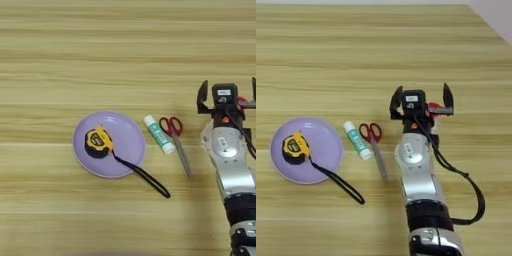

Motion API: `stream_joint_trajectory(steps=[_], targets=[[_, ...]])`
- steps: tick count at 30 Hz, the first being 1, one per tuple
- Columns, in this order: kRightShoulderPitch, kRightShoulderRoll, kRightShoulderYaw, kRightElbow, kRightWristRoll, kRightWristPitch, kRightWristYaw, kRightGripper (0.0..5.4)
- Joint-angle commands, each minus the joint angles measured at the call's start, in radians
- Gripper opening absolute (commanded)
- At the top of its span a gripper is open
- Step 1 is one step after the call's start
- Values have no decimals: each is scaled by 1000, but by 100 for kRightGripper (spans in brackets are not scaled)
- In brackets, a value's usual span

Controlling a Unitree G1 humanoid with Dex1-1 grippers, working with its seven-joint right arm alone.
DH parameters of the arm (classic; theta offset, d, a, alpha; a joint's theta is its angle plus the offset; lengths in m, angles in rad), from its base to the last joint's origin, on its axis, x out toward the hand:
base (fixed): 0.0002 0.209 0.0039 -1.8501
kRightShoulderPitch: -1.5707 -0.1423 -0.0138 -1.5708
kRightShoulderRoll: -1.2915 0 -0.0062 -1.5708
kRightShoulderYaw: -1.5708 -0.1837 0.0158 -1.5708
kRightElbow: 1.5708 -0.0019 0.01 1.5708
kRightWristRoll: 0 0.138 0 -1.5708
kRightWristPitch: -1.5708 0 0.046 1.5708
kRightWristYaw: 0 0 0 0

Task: Move the objects on the table

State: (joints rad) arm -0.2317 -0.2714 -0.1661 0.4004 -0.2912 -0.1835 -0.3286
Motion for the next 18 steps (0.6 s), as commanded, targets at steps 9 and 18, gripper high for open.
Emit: stream_joint_trajectory(steps=[9,18], targets=[[-110,-16,-81,28,168,89,68,539],[-119,-12,-98,48,238,136,100,539]])
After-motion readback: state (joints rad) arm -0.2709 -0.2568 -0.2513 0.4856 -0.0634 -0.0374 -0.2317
